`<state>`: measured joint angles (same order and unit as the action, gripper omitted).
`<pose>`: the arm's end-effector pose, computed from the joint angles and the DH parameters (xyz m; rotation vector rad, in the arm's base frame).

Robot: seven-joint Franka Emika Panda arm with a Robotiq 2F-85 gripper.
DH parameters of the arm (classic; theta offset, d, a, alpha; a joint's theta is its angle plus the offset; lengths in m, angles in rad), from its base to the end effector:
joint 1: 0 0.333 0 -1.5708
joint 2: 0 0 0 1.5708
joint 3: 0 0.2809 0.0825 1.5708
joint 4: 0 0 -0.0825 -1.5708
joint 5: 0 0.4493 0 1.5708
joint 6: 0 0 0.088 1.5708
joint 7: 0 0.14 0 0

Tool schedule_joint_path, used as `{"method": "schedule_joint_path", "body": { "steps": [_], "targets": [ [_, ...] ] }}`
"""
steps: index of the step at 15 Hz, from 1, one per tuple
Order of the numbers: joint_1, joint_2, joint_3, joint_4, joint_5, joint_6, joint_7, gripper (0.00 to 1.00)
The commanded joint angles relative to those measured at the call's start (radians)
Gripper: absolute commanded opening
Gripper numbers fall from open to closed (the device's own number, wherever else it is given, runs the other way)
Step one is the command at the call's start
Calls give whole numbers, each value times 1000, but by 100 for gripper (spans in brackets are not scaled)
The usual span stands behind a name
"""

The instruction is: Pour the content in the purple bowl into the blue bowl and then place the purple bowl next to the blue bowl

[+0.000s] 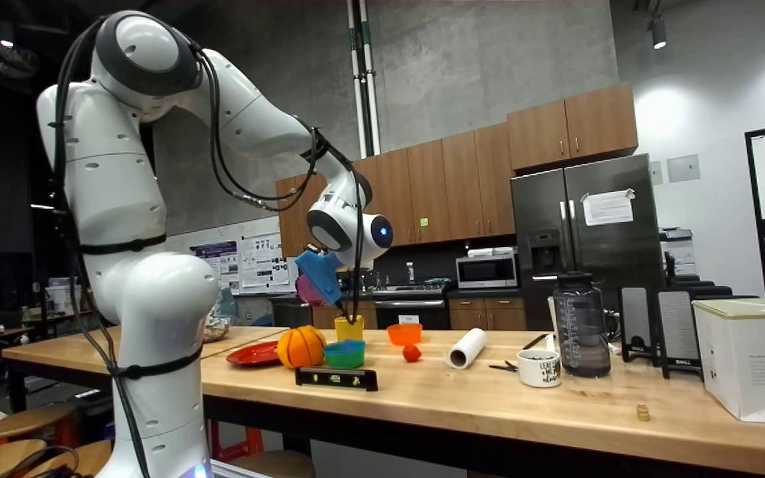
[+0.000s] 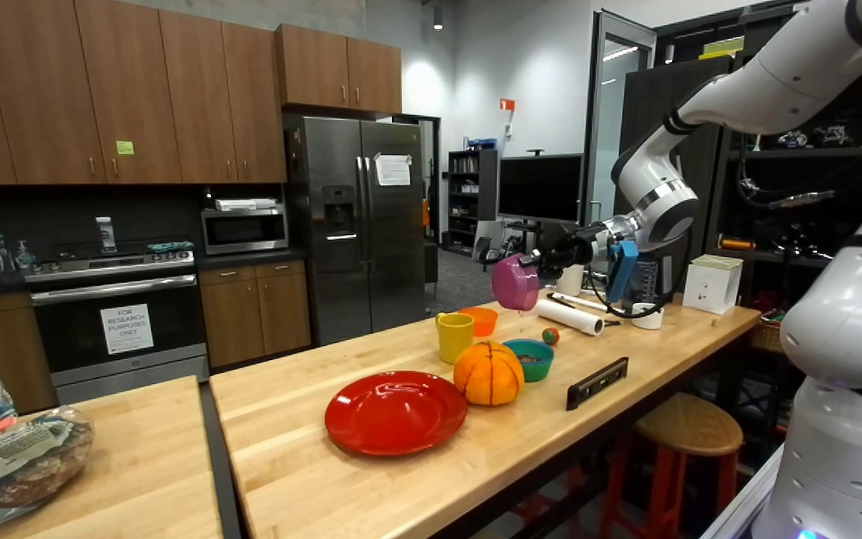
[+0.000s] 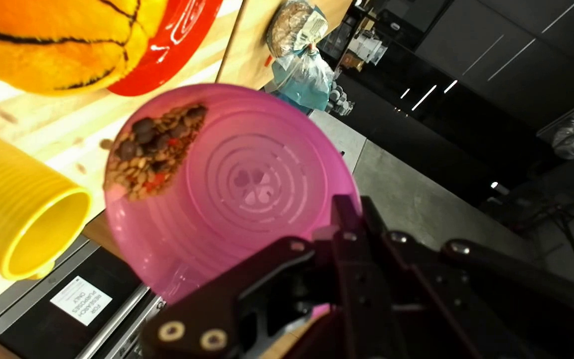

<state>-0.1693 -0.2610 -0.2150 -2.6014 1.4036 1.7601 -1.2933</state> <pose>0.4671 -0.0536 0.2834 -1.8123 -0.1250 -0.6707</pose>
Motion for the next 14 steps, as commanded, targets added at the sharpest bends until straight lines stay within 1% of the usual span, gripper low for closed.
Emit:
{"method": "schedule_joint_path", "body": {
  "steps": [1, 14],
  "targets": [
    [-27, 11, -2, 1, 29, -32, -26, 1],
    [-59, 30, -15, -19, 80, -95, -68, 1]
  ]
}}
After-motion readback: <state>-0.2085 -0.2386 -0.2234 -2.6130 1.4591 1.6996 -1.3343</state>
